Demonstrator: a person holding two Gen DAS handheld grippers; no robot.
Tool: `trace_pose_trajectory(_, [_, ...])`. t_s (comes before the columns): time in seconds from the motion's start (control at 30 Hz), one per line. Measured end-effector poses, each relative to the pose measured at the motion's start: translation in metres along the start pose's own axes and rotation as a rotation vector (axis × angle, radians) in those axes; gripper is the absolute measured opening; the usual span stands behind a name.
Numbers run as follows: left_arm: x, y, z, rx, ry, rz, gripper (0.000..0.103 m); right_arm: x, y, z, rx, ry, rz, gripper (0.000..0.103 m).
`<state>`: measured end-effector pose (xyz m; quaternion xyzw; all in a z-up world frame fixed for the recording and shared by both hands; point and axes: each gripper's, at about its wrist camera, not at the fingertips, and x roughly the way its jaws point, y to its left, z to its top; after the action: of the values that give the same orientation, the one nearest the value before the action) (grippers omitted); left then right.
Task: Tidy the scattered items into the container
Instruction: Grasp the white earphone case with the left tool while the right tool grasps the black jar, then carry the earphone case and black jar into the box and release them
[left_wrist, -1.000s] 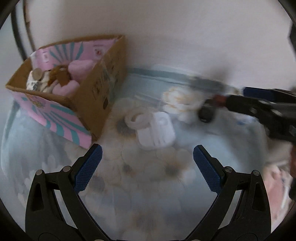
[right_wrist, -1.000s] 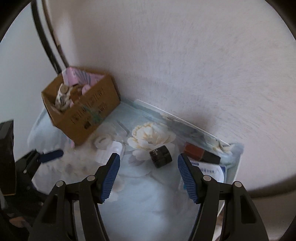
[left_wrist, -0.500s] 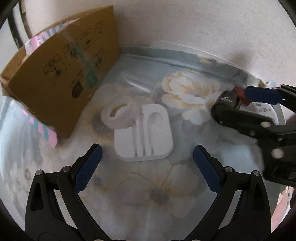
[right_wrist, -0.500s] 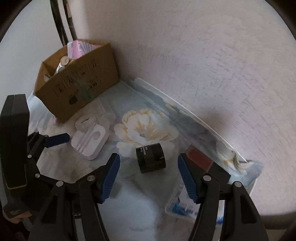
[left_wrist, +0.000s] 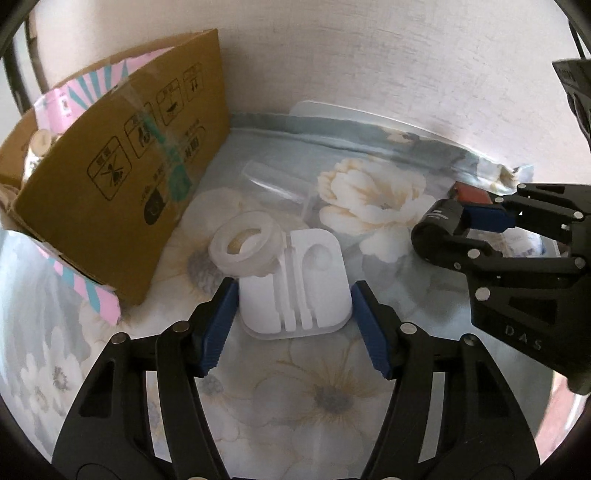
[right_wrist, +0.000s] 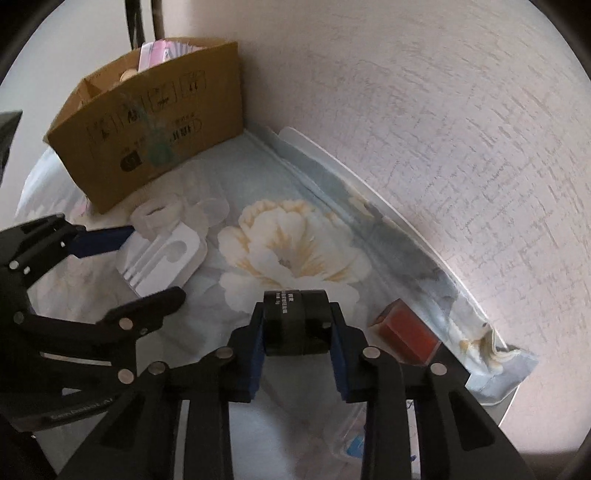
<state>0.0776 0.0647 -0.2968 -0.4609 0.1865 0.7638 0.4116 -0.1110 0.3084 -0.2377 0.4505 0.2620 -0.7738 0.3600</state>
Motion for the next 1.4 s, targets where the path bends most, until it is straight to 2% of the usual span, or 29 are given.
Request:
trace_pose_trajectory(0.13, [-0.013,0.007,0.002,-0.014,0.032,-0.112,0.06,-0.011,-0.002,-0.001,0.041,-0.009,0.0,0.028])
trace_pose_trajectory(0.37, [-0.044,0.011,0.012,0.037,0.024,-0.194,0.06,-0.043,-0.004,0.003,0.124,-0.042,0.001,0.028])
trace_pose_trajectory(0.43, [-0.053,0.009,0.025,0.058,0.026,-0.217,0.06,-0.051,-0.006,0.004,0.143,-0.045,0.003,0.028])
trace_pose_trajectory(0.7, [-0.1,0.011,0.057,0.159,0.004,-0.325,0.06,-0.097,0.015,0.041,0.201,-0.071,0.01,0.028])
trace_pose_trajectory(0.87, [-0.125,0.039,0.081,0.199,-0.042,-0.307,0.06,-0.115,0.024,0.067,0.256,-0.076,0.02,0.028])
trace_pose_trajectory(1.13, [-0.143,0.101,0.115,0.184,-0.071,-0.297,0.06,-0.116,0.052,0.112,0.262,-0.086,0.019,0.028])
trace_pose_trajectory(1.4, [-0.141,0.163,0.15,0.162,-0.089,-0.272,0.06,-0.117,0.084,0.162,0.248,-0.113,0.037,0.028])
